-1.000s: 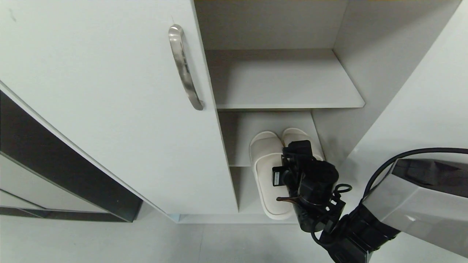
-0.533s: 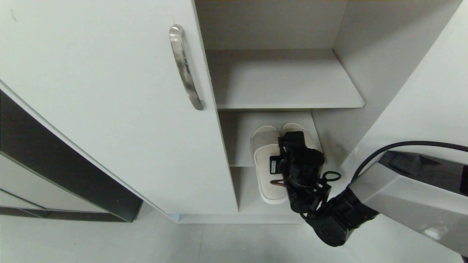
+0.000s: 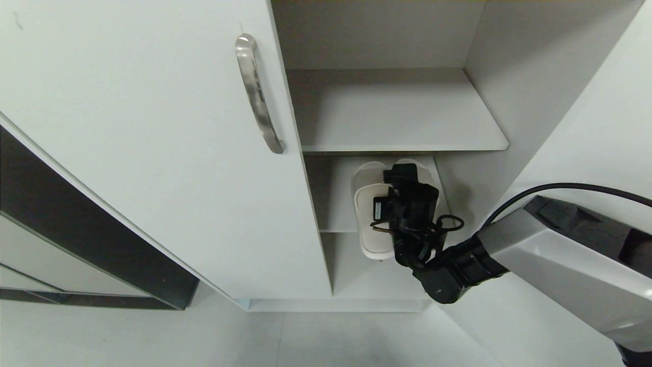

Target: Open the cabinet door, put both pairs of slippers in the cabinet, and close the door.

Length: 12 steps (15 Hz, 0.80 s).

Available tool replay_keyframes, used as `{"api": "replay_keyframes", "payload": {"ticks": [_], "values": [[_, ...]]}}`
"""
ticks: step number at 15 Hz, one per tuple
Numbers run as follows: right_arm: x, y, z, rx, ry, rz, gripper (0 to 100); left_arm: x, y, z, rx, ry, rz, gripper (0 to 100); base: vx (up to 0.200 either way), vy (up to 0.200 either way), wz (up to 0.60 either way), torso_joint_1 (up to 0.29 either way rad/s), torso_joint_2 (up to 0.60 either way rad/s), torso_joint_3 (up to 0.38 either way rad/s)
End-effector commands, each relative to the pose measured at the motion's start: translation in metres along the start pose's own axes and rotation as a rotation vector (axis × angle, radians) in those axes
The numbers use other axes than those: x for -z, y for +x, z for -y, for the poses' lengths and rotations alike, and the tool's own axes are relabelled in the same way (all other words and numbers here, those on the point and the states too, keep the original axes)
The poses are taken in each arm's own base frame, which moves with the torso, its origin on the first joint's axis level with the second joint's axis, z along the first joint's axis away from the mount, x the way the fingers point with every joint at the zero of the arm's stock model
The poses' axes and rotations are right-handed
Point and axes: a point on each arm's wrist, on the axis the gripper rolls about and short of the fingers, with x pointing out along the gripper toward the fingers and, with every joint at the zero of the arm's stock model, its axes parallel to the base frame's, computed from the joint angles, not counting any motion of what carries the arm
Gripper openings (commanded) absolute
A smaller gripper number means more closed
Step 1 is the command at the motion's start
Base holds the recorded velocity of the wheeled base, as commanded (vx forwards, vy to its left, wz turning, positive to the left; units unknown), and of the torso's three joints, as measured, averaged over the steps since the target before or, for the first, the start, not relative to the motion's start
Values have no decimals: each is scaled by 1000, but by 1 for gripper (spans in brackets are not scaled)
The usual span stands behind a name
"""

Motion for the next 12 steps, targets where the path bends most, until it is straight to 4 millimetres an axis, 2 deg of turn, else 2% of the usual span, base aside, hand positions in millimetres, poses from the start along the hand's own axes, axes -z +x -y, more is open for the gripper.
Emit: {"api": "replay_keyframes", "payload": {"ticks": [1, 4, 7, 12], "values": [[-9, 7, -1, 8, 16, 19, 0, 0, 0, 0, 1, 0, -2, 0, 0, 0, 0, 0, 0, 0], [-14, 16, 1, 23, 22, 13, 0, 0, 0, 0, -1, 0, -2, 0, 0, 0, 0, 0, 0, 0], [-10, 27, 0, 34, 54, -1, 0, 0, 0, 0, 1, 0, -2, 0, 0, 0, 0, 0, 0, 0], [-6, 32, 1, 36, 54, 0, 0, 0, 0, 0, -1, 0, -2, 0, 0, 0, 0, 0, 0, 0]]}}
